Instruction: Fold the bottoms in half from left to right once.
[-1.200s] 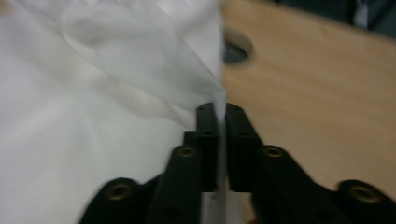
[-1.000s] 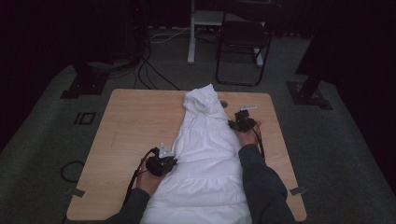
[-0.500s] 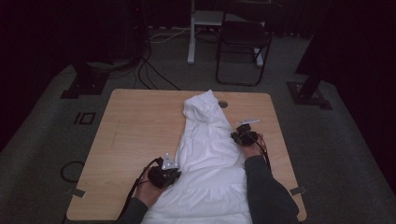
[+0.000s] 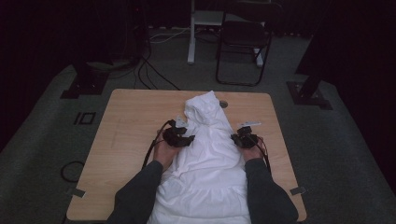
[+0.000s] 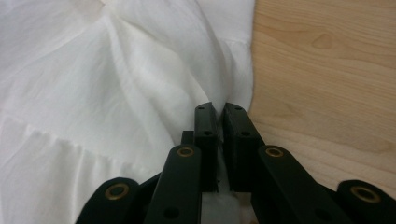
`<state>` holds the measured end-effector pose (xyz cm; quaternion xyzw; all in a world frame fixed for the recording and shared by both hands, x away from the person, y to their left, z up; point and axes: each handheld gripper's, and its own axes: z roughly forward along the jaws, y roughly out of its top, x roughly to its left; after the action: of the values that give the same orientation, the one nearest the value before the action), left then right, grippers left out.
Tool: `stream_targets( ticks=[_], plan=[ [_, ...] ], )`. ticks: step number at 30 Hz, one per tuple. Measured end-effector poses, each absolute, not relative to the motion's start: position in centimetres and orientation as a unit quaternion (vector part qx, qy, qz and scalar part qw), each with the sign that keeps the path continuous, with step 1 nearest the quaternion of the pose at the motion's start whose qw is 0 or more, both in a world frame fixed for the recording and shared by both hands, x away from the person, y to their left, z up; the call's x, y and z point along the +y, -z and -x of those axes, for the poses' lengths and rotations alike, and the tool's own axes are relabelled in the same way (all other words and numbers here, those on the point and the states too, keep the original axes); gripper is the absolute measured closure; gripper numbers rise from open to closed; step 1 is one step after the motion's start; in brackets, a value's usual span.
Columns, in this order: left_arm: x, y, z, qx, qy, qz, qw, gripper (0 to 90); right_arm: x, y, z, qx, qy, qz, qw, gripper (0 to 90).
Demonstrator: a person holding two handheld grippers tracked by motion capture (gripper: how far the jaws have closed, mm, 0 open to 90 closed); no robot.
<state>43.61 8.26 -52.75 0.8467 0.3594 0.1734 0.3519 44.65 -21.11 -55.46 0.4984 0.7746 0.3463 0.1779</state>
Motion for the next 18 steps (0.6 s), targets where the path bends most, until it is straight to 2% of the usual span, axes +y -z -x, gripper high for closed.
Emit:
stream_targets(
  ticks=[1,2,6,13,15,16,17,18],
  plan=[
    [8.3,52.8,-43.6,0.359,-0.173,-0.847,0.352,53.9,-21.1,55.5,-44.6,0.775,-0.346,-0.498,0.178,84.5],
    [7.7,54.2,-43.6,0.354,-0.171,-0.861,0.322,56.6,-21.2,55.4,-44.4,0.78,-0.346,-0.492,0.174,84.5],
    [8.2,54.8,-42.3,0.355,-0.165,-0.858,0.333,64.2,-21.3,55.4,-43.2,0.785,-0.347,-0.487,0.165,84.7],
    [8.9,55.2,-38.3,0.337,-0.147,-0.863,0.346,65.6,-21.5,55.4,-40.2,0.795,-0.347,-0.476,0.144,84.7],
    [9.3,55.3,-37.1,0.327,-0.147,-0.865,0.351,65.6,-21.6,55.3,-39.2,0.801,-0.346,-0.472,0.122,84.0],
    [9.4,55.4,-36.9,0.326,-0.147,-0.864,0.355,65.6,-21.5,55.1,-38.8,0.805,-0.339,-0.471,0.121,81.1],
    [9.6,55.4,-36.9,0.326,-0.145,-0.864,0.356,65.2,-21.5,54.4,-38.6,0.804,-0.347,-0.464,0.135,65.3],
    [9.6,55.4,-37.0,0.327,-0.142,-0.863,0.358,64.8,-21.4,53.9,-38.7,0.8,-0.357,-0.46,0.146,55.3]
  ],
)
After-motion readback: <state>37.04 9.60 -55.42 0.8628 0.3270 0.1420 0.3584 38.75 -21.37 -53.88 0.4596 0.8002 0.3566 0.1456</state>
